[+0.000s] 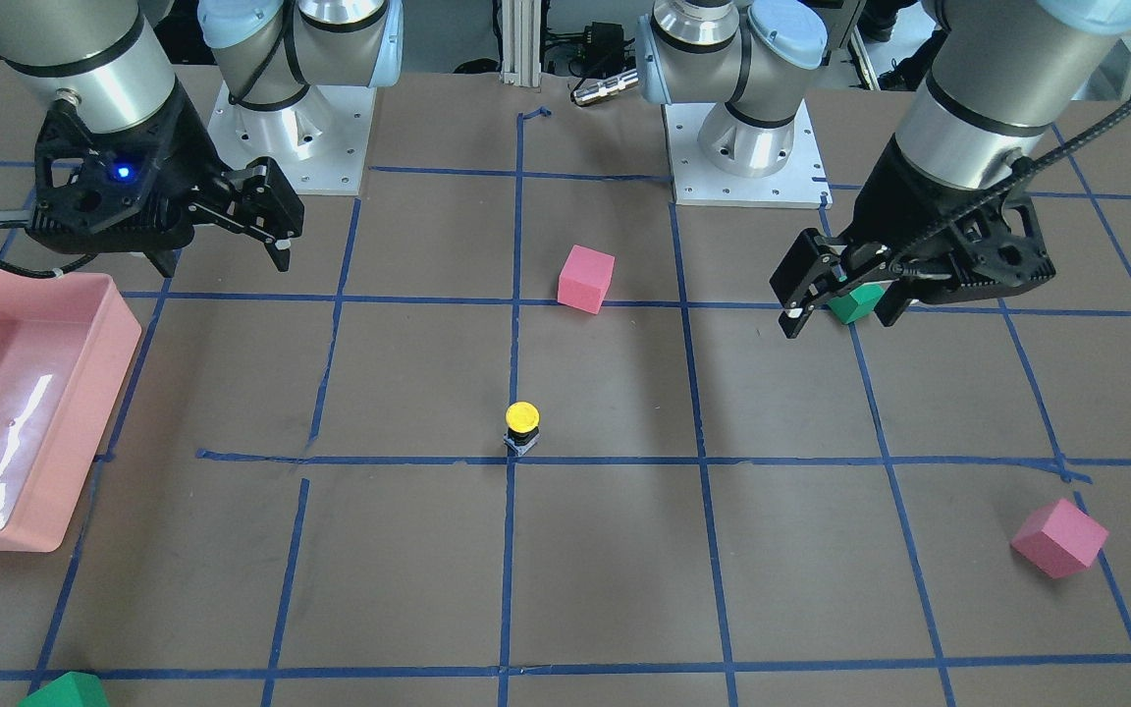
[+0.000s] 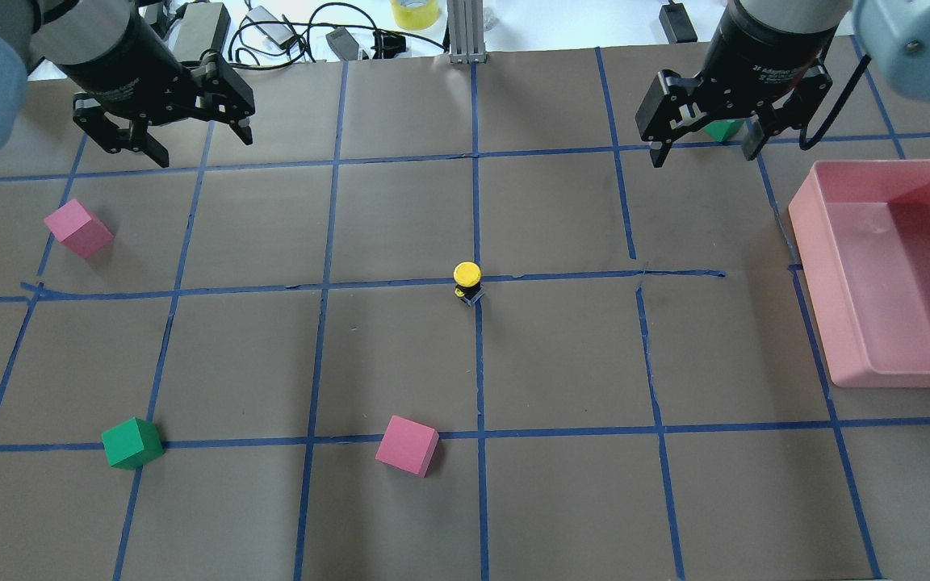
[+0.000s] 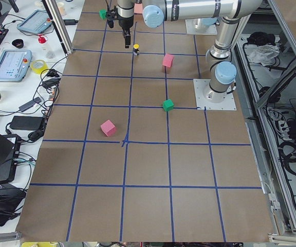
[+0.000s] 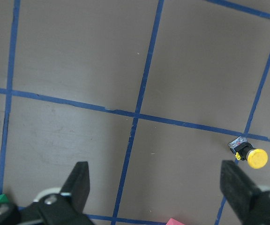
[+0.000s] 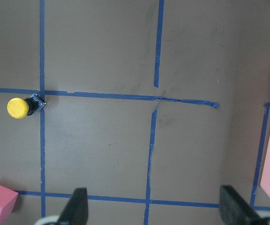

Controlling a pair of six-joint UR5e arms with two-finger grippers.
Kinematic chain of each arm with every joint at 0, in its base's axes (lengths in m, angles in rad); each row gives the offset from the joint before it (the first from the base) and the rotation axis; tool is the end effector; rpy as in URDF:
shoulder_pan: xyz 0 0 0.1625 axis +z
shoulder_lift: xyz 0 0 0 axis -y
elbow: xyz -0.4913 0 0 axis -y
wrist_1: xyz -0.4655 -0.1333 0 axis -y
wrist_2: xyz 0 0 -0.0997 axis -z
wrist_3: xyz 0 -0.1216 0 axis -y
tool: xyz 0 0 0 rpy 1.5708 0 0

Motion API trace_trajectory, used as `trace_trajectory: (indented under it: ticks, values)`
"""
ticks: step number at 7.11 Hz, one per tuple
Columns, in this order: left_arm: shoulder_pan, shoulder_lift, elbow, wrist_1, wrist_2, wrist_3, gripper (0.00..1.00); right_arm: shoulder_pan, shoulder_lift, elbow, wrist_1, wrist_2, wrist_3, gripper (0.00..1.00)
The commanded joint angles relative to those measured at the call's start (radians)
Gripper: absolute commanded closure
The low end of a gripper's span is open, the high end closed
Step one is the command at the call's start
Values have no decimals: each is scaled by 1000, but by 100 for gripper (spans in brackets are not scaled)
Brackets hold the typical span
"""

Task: Align button upright

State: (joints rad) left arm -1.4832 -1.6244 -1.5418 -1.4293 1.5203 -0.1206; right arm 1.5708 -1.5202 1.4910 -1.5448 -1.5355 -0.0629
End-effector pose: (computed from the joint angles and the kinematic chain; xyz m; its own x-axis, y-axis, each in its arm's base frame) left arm -0.0860 -0.6147 0.5327 -0.9777 -0.1999 0.0638 -0.2060 0.9724 -0.1097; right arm 0.1376 -0.5902 0.5456 -0.9974 -0.0630 -0.0350 -0.0628 0.9980 -0.0054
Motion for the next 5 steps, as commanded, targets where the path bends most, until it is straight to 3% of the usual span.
trace_trajectory:
  ticks: [1,5]
  values:
    - [-2,32,-32,3,40,53,0,0,0,0,0,0,0,0]
    - [-3,78,-66,-30,63,87,0,0,0,0,0,0,0,0]
